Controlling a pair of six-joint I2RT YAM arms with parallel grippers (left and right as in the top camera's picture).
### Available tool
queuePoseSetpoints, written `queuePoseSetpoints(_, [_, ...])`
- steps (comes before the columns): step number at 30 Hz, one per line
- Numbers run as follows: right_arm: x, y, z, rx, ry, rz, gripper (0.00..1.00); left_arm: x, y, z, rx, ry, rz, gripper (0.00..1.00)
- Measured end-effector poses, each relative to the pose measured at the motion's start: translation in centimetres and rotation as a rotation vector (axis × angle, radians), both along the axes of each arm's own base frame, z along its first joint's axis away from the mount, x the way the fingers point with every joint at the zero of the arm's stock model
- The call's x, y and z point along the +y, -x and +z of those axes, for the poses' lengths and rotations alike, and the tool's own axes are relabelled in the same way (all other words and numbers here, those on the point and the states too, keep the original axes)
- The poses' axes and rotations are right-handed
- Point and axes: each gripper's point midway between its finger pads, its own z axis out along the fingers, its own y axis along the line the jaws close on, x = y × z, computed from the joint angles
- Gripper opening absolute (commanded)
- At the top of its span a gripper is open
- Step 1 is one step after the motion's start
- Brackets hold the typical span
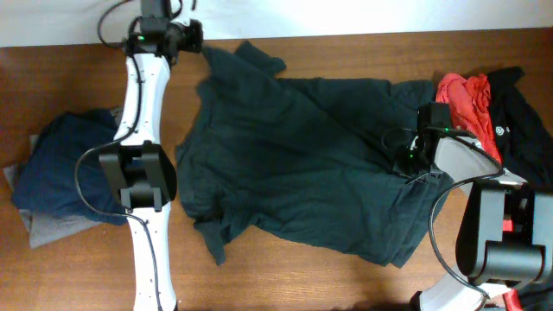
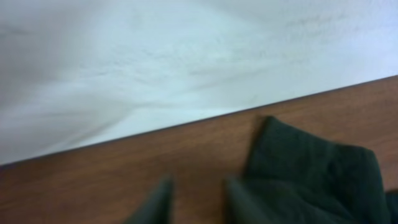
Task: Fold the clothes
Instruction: 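Release the shirt and raise the left gripper away to the upper left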
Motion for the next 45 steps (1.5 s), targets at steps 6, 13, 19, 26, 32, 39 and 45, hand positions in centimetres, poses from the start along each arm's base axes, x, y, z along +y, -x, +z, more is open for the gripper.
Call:
queuePoseSetpoints(6, [1.0, -3.0, 3.7, -0.071, -0.064, 0.078, 0.45, 1.9, 2.3, 4.3, 0.021, -0.007, 0.027, 0.81])
queuePoseSetpoints(13, [1.7, -5.5, 8.3, -0.171, -0.105, 0.101, 0.26, 1.5, 8.2, 6.7, 0.182, -0.010, 0.022, 0.80])
queuePoseSetpoints(19, [1.7, -5.5, 7.7, -0.156, -0.128, 0.032, 0.04, 1.2, 11.8, 6.5, 0.308, -0.004, 0.011, 0.80])
queuePoseSetpoints(26, [1.8, -4.3, 2.3, -0.005, -0.173, -0.114, 0.04, 0.3, 15.1, 11.5, 0.274, 0.024, -0.018, 0.81])
queuePoseSetpoints(32, [1.8, -4.4, -0.2, 0.030, -0.190, -0.207, 0.07, -1.9, 19.1, 16.9, 0.215, 0.027, -0.069, 0.83])
queuePoseSetpoints(39, [1.3, -8.2, -0.4, -0.099, -0.201, -0.227, 0.04, -4.4, 21.6, 16.2, 0.296, 0.020, -0.124, 0.87])
queuePoseSetpoints(45, [0.1, -14.0, -0.6, -0.298, -0.217, -0.219, 0.04, -4.1, 21.4, 16.2, 0.288, -0.005, -0.109, 0.94])
